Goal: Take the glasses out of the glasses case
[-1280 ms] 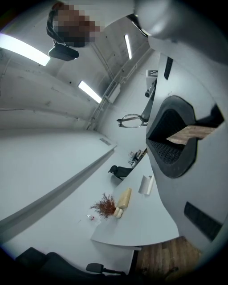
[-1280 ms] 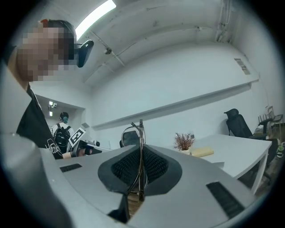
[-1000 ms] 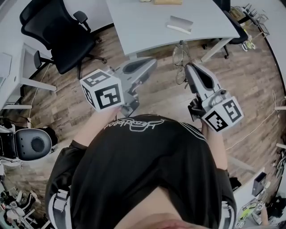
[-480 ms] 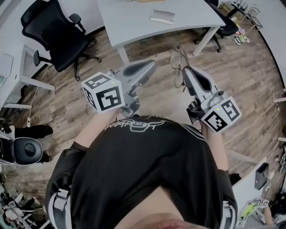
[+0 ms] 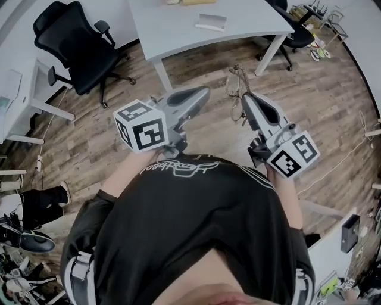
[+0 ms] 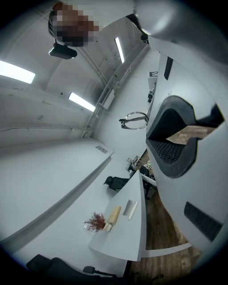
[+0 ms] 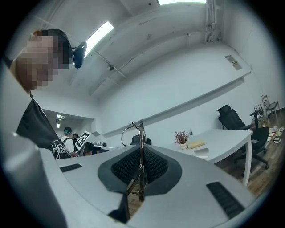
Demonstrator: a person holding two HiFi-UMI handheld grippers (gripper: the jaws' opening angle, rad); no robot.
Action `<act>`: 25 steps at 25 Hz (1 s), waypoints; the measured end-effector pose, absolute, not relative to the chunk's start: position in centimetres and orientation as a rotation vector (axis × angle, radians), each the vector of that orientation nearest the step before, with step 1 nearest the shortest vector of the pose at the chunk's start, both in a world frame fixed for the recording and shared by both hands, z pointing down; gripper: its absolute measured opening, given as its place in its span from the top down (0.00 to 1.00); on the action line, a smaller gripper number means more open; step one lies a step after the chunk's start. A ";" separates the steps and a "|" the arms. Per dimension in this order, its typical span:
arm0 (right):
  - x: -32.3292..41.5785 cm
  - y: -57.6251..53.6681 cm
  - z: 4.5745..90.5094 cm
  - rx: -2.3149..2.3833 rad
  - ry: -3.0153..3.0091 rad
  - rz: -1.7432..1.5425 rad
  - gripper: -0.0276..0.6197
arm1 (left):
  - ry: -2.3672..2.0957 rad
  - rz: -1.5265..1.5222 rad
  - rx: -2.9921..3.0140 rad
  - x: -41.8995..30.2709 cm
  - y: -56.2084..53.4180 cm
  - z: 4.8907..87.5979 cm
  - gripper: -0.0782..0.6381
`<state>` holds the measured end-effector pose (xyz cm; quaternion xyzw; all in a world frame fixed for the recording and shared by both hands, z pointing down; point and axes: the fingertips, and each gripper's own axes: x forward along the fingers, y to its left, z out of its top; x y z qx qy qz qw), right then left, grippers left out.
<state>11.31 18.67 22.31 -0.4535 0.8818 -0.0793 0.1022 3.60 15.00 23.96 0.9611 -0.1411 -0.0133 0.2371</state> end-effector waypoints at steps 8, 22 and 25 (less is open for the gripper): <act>12.1 20.9 23.0 -1.329 2.601 -0.226 0.93 | -0.388 -0.015 2.647 4.6 17.2 24.5 0.88; 12.3 21.0 23.5 -1.321 2.595 -0.248 0.93 | -0.399 0.011 2.629 4.9 17.3 25.0 0.88; 12.3 20.9 23.5 -1.323 2.598 -0.248 0.93 | -0.400 0.011 2.628 4.8 17.3 25.1 0.88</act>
